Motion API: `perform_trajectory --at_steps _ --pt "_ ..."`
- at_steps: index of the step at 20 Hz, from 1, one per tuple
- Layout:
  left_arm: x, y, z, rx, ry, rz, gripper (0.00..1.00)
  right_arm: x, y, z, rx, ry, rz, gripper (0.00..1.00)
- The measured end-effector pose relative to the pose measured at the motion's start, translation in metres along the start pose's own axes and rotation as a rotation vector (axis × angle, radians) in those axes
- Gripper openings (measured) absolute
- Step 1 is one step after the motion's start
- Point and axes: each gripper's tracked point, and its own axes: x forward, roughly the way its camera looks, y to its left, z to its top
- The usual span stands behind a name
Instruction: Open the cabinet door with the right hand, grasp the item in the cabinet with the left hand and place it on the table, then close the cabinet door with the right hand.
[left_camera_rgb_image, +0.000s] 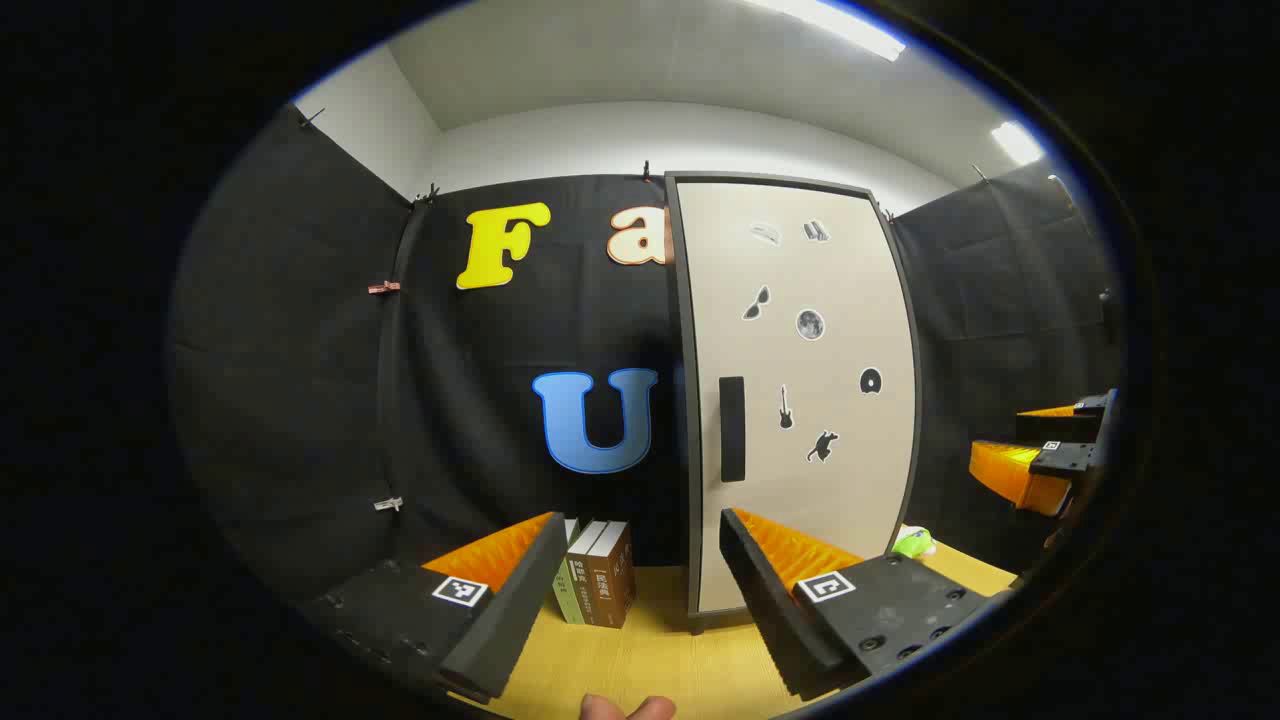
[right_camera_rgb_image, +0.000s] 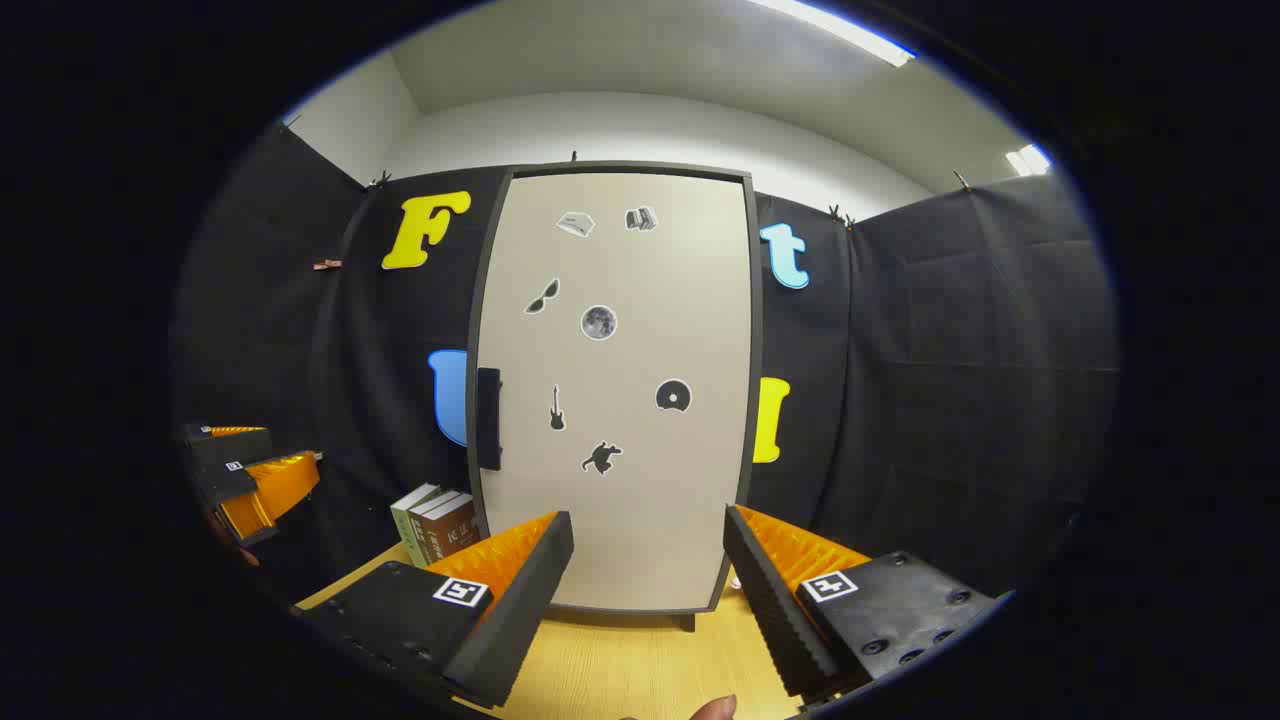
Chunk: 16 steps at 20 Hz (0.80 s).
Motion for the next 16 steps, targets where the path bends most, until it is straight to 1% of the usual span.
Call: perform_trajectory --at_steps 16 --pt "-0.012 0.002 0.000 -0.004 0.000 -0.002 0.96 -0.013 0.002 -0.003 0.026 0.010 0.011 0.97"
